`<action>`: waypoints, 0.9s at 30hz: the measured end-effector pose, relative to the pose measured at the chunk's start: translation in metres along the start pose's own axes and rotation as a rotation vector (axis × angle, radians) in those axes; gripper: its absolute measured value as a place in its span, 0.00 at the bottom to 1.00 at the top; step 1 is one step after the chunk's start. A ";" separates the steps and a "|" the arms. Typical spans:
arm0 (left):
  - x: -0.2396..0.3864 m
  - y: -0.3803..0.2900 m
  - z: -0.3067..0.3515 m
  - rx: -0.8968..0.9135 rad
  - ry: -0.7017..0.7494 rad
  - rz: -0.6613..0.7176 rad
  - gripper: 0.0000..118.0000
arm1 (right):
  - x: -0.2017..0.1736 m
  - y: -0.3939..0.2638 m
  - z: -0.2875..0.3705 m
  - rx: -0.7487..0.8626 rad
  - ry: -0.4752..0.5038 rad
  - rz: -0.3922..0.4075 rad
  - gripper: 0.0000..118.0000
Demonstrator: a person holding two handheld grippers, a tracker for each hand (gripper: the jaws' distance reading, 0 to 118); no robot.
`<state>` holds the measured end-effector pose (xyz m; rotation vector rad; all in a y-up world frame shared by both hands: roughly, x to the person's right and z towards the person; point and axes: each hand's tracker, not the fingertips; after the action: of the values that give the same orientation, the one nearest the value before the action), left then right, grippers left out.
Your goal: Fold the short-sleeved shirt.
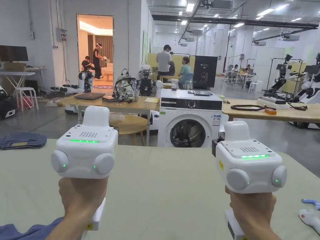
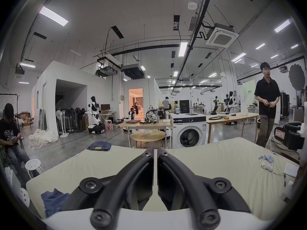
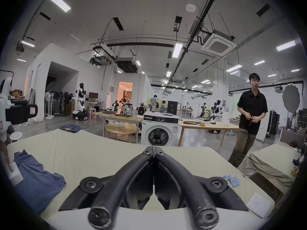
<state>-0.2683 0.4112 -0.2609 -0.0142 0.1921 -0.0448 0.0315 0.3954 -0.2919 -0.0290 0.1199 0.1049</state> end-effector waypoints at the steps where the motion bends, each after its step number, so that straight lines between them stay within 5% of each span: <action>1: 0.000 0.000 -0.001 0.000 -0.001 0.001 0.00 | 0.001 0.000 -0.001 0.001 0.000 -0.003 0.00; 27: -0.002 -0.003 0.000 -0.006 -0.011 0.015 0.00 | -0.002 0.005 0.004 0.013 -0.002 0.002 0.00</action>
<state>-0.2703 0.4087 -0.2602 -0.0187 0.1814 -0.0293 0.0294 0.4004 -0.2879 -0.0160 0.1187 0.1065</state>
